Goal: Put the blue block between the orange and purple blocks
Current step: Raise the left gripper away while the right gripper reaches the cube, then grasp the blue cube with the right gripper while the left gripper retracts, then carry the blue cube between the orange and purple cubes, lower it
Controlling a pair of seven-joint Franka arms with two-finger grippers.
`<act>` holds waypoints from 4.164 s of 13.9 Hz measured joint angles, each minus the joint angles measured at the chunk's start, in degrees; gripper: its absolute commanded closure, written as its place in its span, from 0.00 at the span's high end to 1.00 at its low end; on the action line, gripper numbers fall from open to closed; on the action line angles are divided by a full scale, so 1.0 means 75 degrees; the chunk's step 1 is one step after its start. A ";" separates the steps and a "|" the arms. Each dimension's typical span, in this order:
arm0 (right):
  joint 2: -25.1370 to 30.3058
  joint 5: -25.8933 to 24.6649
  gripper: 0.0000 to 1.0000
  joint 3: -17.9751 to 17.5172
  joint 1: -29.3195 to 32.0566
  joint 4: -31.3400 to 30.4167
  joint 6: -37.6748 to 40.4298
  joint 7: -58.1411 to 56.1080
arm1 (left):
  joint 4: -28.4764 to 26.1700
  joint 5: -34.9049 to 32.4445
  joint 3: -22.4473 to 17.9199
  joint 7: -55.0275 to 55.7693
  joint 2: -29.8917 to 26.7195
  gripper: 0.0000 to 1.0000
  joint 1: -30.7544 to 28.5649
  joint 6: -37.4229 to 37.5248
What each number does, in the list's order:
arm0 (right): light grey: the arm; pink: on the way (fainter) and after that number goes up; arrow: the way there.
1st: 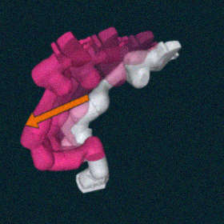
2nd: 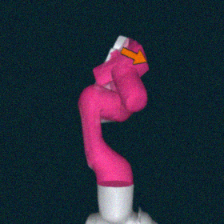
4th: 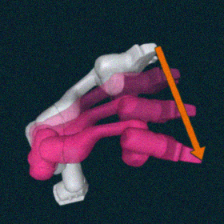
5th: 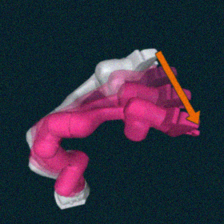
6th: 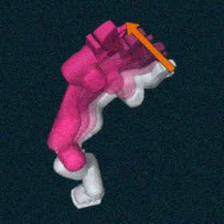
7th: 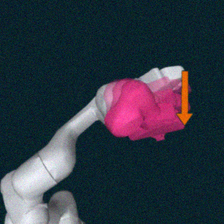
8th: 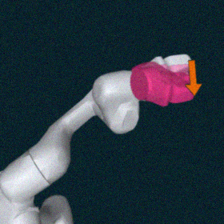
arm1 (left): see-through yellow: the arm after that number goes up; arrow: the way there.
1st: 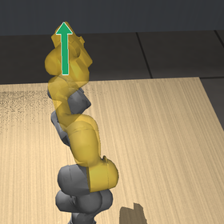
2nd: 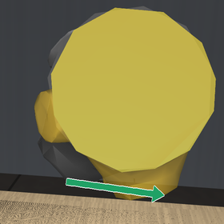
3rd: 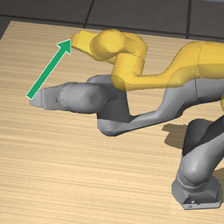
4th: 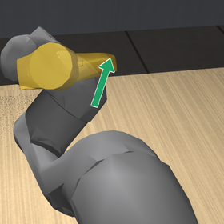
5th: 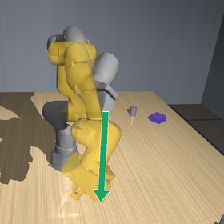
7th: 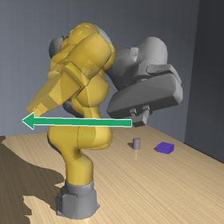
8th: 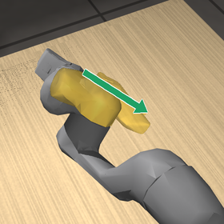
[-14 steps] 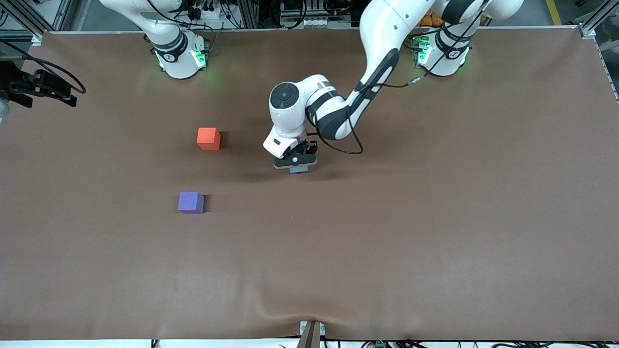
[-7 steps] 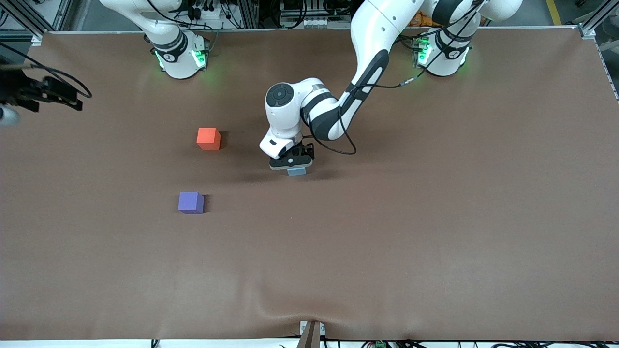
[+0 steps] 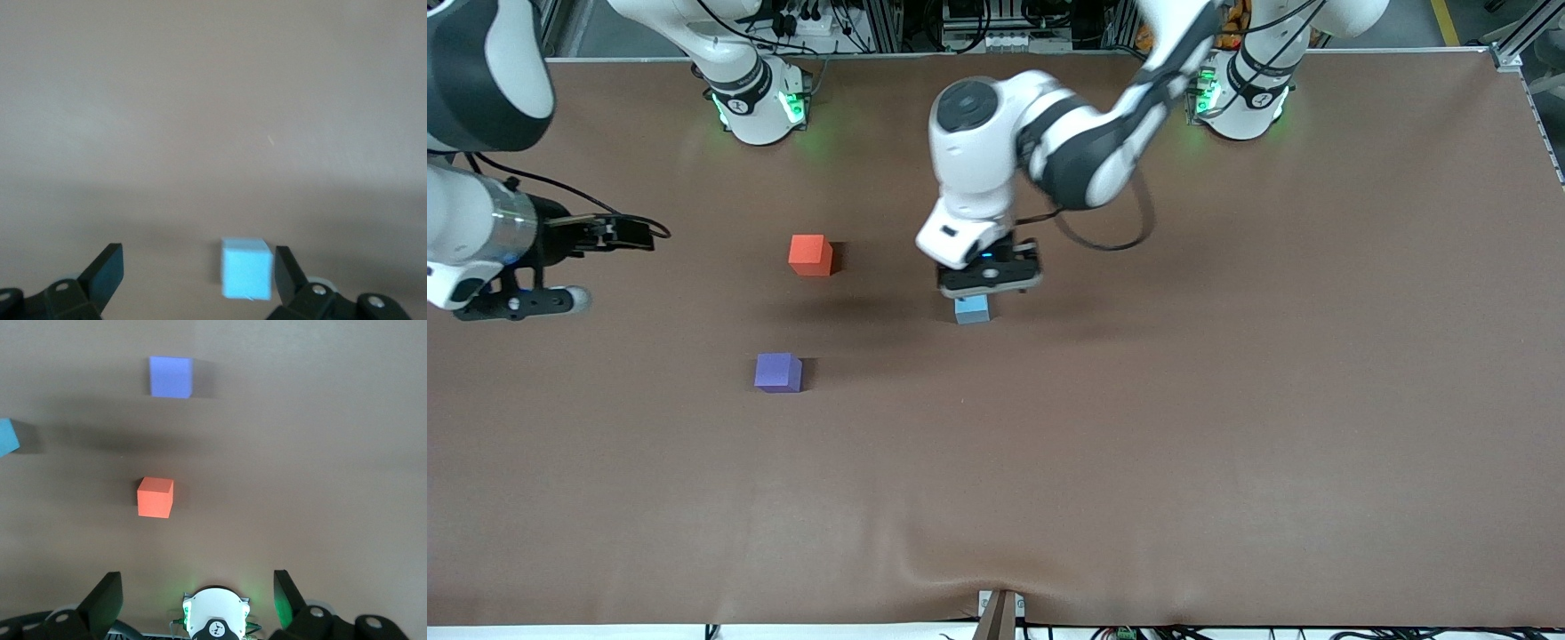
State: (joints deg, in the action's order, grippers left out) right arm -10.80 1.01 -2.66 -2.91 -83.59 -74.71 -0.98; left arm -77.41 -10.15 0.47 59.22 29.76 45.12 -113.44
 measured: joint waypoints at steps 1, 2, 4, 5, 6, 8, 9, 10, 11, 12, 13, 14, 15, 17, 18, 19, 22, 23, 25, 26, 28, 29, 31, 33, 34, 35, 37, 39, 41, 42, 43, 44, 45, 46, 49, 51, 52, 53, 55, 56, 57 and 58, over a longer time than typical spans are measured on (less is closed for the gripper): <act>0.0008 0.0087 1.00 -0.0013 -0.0201 0.0021 0.0012 0.0012 | -0.0025 0.0008 0.0000 -0.0215 -0.0205 1.00 -0.0425 0.0123; 0.0010 0.0345 1.00 -0.0024 -0.0398 0.0024 0.0019 0.0149 | -0.0074 0.0037 -0.0001 -0.0465 -0.0323 1.00 -0.0887 0.0164; -0.0010 0.1078 1.00 -0.0041 -0.0667 0.0005 -0.0061 0.0999 | -0.0174 0.0095 0.0010 -0.1054 -0.0349 1.00 -0.1814 0.0257; -0.0033 0.1287 1.00 -0.0046 -0.0773 -0.0015 -0.0229 0.1343 | -0.0222 0.0108 0.0016 -0.1399 -0.0344 1.00 -0.2225 0.0348; -0.0064 0.1368 1.00 -0.0051 -0.0904 -0.0065 -0.0469 0.1549 | -0.0249 0.0114 0.0018 -0.1773 -0.0345 1.00 -0.2615 0.0448; -0.0168 0.1419 1.00 -0.0055 -0.1254 -0.0399 -0.1340 0.1946 | -0.0254 0.0121 0.0027 -0.2552 -0.0350 1.00 -0.3310 0.0597; -0.0296 0.1445 1.00 -0.0059 -0.1469 -0.0622 -0.1929 0.2237 | -0.0267 0.0125 0.0030 -0.2977 -0.0352 1.00 -0.3615 0.0638; -0.0490 0.1474 1.00 -0.0064 -0.1726 -0.0786 -0.2491 0.2585 | -0.0300 0.0128 0.0035 -0.3404 -0.0353 1.00 -0.3870 0.0675; -0.0739 0.1481 1.00 -0.0071 -0.2031 -0.0879 -0.3007 0.2941 | -0.0343 0.0131 0.0039 -0.3813 -0.0353 1.00 -0.4083 0.0744; -0.1009 0.1483 1.00 -0.0077 -0.2370 -0.0919 -0.3464 0.3197 | -0.0393 0.0134 0.0046 -0.4191 -0.0353 1.00 -0.4255 0.0851; -0.1260 0.1483 1.00 -0.0082 -0.2695 -0.0957 -0.3870 0.3346 | -0.0437 0.0135 0.0048 -0.4505 -0.0354 1.00 -0.4364 0.1001; -0.1513 0.1484 1.00 -0.0084 -0.2990 -0.0989 -0.4278 0.3418 | -0.0492 0.0135 0.0055 -0.4823 -0.0356 1.00 -0.4424 0.1235; -0.1783 0.1484 1.00 -0.0083 -0.3269 -0.1015 -0.4695 0.3523 | -0.0544 0.0136 0.0058 -0.5156 -0.0355 1.00 -0.4437 0.1566; -0.2356 0.1486 1.00 -0.0084 -0.3784 -0.1035 -0.5443 0.4114 | -0.0676 0.0136 0.0092 -0.5618 -0.0366 1.00 -0.4429 0.2224; -0.2637 0.1485 1.00 -0.0084 -0.4038 -0.1037 -0.5729 0.4384 | -0.0805 0.0136 0.0108 -0.5674 -0.0408 1.00 -0.4426 0.2355; -0.2899 0.1481 1.00 -0.0082 -0.4262 -0.1038 -0.5947 0.4471 | -0.1001 0.0155 0.0113 -0.5683 -0.0518 1.00 -0.4432 0.2412; -0.3353 0.1455 1.00 -0.0074 -0.4674 -0.1025 -0.6303 0.4384 | -0.1787 0.0591 0.0106 -0.5687 -0.1204 1.00 -0.4547 0.2448; -0.3412 0.1401 1.00 -0.0070 -0.4755 -0.1022 -0.6313 0.4362 | -0.2047 0.0738 0.0104 -0.5687 -0.1511 1.00 -0.4576 0.2457; -0.3449 0.1190 1.00 -0.0069 -0.4855 -0.1032 -0.6313 0.4328 | -0.2559 0.0986 0.0098 -0.5680 -0.2197 1.00 -0.4701 0.2483; -0.3455 0.1085 1.00 -0.0068 -0.4881 -0.1064 -0.6350 0.4328 | -0.2735 0.1064 0.0099 -0.5755 -0.2537 1.00 -0.4841 0.2485; -0.3464 0.1013 1.00 -0.0066 -0.4889 -0.1303 -0.6835 0.4328 | -0.2694 0.1090 0.0078 -0.6308 -0.2973 1.00 -0.5103 0.2480; -0.3474 0.1008 1.00 -0.0063 -0.4892 -0.1481 -0.7132 0.4327 | -0.2544 0.1090 0.0056 -0.6664 -0.3083 1.00 -0.5204 0.2505; -0.3517 0.1004 1.00 -0.0064 -0.4933 -0.1722 -0.7440 0.4327 | -0.2220 0.1090 0.0049 -0.7262 -0.3190 1.00 -0.5448 0.2845; -0.3560 0.1004 0.05 -0.0063 -0.4985 -0.1763 -0.7472 0.4327 | -0.2063 0.1111 0.0054 -0.7492 -0.3286 1.00 -0.5537 0.3238; -0.3569 0.1004 0.00 -0.0064 -0.5018 -0.1766 -0.7472 0.4343 | -0.2032 0.1123 0.0084 -0.7508 -0.3395 1.00 -0.5531 0.3327; -0.3568 0.1004 0.00 -0.0063 -0.5047 -0.1763 -0.7473 0.4498 | -0.2006 0.1134 0.0135 -0.7508 -0.3544 1.00 -0.5518 0.3375; -0.3547 0.0888 0.00 -0.0041 -0.5057 -0.1693 -0.7379 0.4987 | -0.1991 0.1138 0.0256 -0.7508 -0.3912 1.00 -0.5511 0.3458; -0.3397 0.0860 0.00 0.0060 -0.4998 -0.1379 -0.6534 0.5158 | -0.2053 0.1138 0.0316 -0.7509 -0.4210 1.00 -0.5510 0.3520; -0.2896 0.0740 0.00 0.0186 -0.4702 -0.1002 -0.5146 0.5175 | -0.2122 0.1139 0.0420 -0.7509 -0.4339 1.00 -0.5507 0.3481; -0.2469 0.0617 0.00 0.0217 -0.4375 -0.0931 -0.4504 0.5139 | -0.2122 0.1139 0.0451 -0.7509 -0.4350 1.00 -0.5506 0.3428; -0.1974 0.0557 0.00 0.0229 -0.3975 -0.0986 -0.4019 0.4966 | -0.2119 0.1139 0.0454 -0.7509 -0.4352 1.00 -0.5507 0.3384; -0.1475 0.0549 0.00 0.0244 -0.3561 -0.1208 -0.3755 0.4659 | -0.2115 0.1139 0.0441 -0.7509 -0.4352 1.00 -0.5517 0.3359; -0.0989 0.0541 0.00 0.0250 -0.3118 -0.1612 -0.3720 0.4192 | -0.2106 0.1139 0.0417 -0.7509 -0.4352 1.00 -0.5543 0.3351; -0.0575 0.0541 0.00 0.0256 -0.2681 -0.2128 -0.3863 0.3595 | -0.2090 0.1141 0.0401 -0.7509 -0.4351 1.00 -0.5605 0.3341; 0.0143 0.0551 0.00 0.0264 -0.1689 -0.3784 -0.4685 0.2374 | -0.1886 0.1162 0.0410 -0.7527 -0.4352 1.00 -0.5725 0.3289; 0.0206 0.0552 0.00 0.0254 -0.1543 -0.4594 -0.5408 0.2257 | -0.1812 0.1162 0.0526 -0.7527 -0.4352 1.00 -0.5723 0.3290; 0.0201 0.0552 0.00 0.0245 -0.1539 -0.4904 -0.5762 0.2258 | -0.1807 0.1162 0.0545 -0.7527 -0.4352 1.00 -0.5723 0.3290; 0.0194 0.0553 0.00 0.0244 -0.1523 -0.5170 -0.6138 0.2258 | -0.1804 0.1162 0.0545 -0.7527 -0.4352 1.00 -0.5725 0.3290; 0.0163 0.0554 0.00 0.0245 -0.1480 -0.5731 -0.7070 0.2258 | -0.1798 0.1162 0.0545 -0.7527 -0.4348 1.00 -0.5725 0.3290; 0.0119 0.0554 0.00 0.0244 -0.1476 -0.5962 -0.7403 0.2258 | -0.1798 0.1162 0.0543 -0.7527 -0.4331 1.00 -0.5728 0.3292; 0.0045 0.0556 0.00 0.0238 -0.1476 -0.6110 -0.7616 0.2258 | -0.1799 0.1162 0.0539 -0.7527 -0.4305 1.00 -0.5736 0.3292; -0.0059 0.0569 0.00 0.0232 -0.1476 -0.6176 -0.7760 0.2259 | -0.1799 0.1162 0.0533 -0.7527 -0.4277 1.00 -0.5745 0.3292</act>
State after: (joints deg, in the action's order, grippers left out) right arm -11.24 5.28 -0.92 -13.98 -129.91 -132.91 15.96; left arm -90.90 -1.43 4.47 2.77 -2.32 2.04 -88.75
